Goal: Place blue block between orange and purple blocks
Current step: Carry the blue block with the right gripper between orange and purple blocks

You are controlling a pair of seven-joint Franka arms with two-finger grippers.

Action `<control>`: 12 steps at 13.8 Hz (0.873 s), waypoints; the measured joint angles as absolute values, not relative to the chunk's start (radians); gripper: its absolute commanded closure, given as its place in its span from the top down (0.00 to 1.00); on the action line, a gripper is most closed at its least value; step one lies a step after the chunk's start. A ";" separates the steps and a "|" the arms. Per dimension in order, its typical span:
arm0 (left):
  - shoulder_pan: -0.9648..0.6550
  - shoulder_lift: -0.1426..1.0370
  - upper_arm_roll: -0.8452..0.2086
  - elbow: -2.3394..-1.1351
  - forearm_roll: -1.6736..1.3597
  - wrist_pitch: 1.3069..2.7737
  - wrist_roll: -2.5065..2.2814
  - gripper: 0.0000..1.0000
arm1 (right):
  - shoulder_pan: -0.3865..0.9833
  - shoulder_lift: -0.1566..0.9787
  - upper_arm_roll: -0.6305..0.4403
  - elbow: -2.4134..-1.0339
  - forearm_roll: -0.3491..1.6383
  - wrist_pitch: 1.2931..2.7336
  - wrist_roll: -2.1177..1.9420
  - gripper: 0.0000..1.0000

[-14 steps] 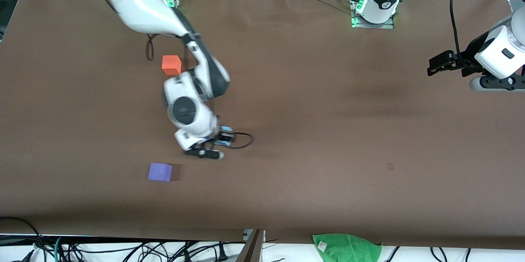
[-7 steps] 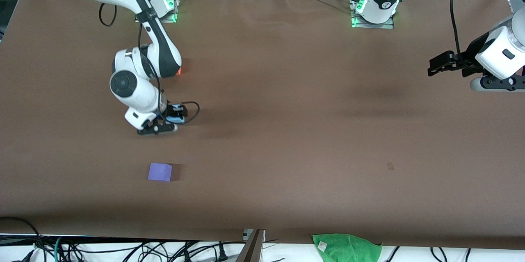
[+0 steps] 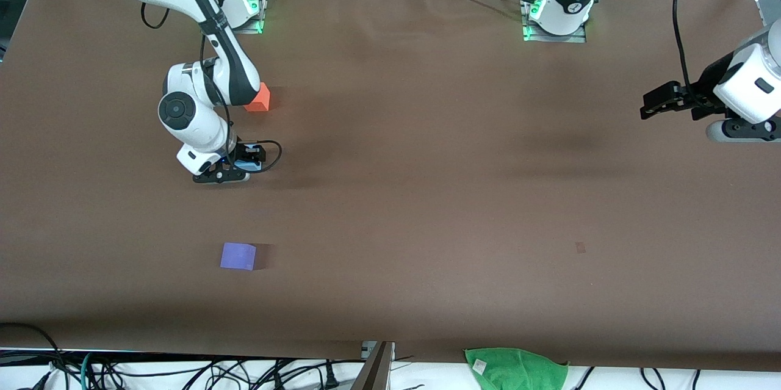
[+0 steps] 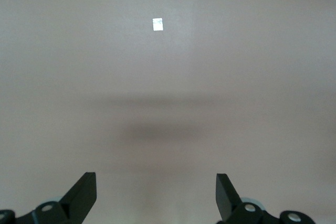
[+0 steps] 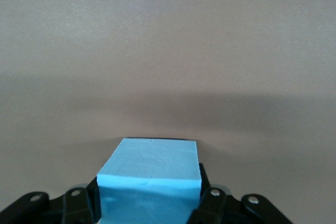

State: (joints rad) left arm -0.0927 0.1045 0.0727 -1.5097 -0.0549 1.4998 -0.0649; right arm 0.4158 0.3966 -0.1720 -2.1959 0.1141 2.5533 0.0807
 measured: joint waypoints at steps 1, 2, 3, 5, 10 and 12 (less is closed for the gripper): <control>-0.090 0.105 0.073 -1.509 -0.055 1.496 -0.065 1.00 | 0.414 0.401 -0.172 -2.196 0.115 2.562 0.087 0.99; -0.089 0.105 0.073 -1.508 -0.055 1.493 -0.065 1.00 | 0.412 0.403 -0.172 -2.195 0.115 2.567 0.095 0.99; -0.089 0.105 0.072 -1.507 -0.055 1.492 -0.065 1.00 | 0.412 0.402 -0.172 -2.193 0.115 2.570 0.101 0.99; -0.089 0.106 0.072 -1.507 -0.055 1.491 -0.065 1.00 | 0.412 0.403 -0.172 -2.185 0.115 2.572 0.112 0.99; -0.089 0.109 0.072 -1.506 -0.055 1.490 -0.065 1.00 | 0.411 0.396 -0.180 -2.142 0.116 2.569 0.113 0.99; -0.089 0.109 0.072 -1.505 -0.055 1.490 -0.065 1.00 | 0.409 0.394 -0.204 -2.126 0.116 2.567 0.112 0.99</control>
